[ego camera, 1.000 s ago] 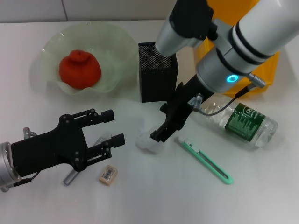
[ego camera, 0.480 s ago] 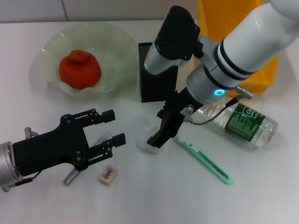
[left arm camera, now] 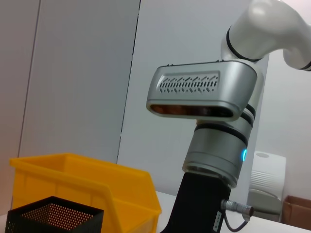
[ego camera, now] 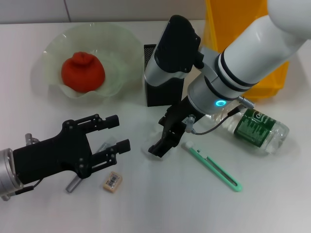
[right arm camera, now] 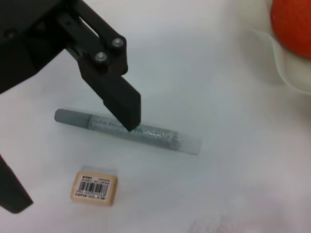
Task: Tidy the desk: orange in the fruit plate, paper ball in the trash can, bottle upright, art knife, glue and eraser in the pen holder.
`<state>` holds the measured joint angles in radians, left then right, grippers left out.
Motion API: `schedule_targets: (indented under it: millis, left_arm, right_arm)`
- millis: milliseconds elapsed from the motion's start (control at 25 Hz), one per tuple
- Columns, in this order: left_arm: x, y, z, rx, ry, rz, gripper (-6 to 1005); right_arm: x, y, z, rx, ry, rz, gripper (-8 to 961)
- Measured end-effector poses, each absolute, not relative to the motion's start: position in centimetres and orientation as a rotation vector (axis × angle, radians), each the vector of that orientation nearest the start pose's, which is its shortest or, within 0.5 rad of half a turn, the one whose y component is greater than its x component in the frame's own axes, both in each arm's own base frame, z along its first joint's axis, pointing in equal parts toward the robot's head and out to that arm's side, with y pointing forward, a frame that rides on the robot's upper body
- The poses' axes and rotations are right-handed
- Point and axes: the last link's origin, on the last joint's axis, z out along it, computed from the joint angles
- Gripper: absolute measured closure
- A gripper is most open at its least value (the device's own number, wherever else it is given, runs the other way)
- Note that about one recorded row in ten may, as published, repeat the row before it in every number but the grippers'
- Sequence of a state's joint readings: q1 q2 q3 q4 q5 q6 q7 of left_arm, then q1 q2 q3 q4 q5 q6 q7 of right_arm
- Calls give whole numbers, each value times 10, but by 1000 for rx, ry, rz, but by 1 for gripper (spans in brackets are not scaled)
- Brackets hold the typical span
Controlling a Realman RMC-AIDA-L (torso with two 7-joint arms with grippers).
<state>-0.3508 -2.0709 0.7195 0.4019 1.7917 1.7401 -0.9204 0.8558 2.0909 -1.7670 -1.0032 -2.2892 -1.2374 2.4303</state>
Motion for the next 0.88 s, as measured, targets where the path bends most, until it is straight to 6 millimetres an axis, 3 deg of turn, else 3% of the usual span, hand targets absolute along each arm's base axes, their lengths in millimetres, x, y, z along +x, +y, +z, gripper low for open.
schedule_targets:
  millis: [800,880]
  left_arm:
    - [-291,248,-21,-2628,-414,-1045,399]
    - [-290,248,-21,-2629,-414,-1046,399]
  right_arm:
    - [121,350,-118,-2949,471,-478,168]
    - [121,350,-118,-2950,469,-477,236]
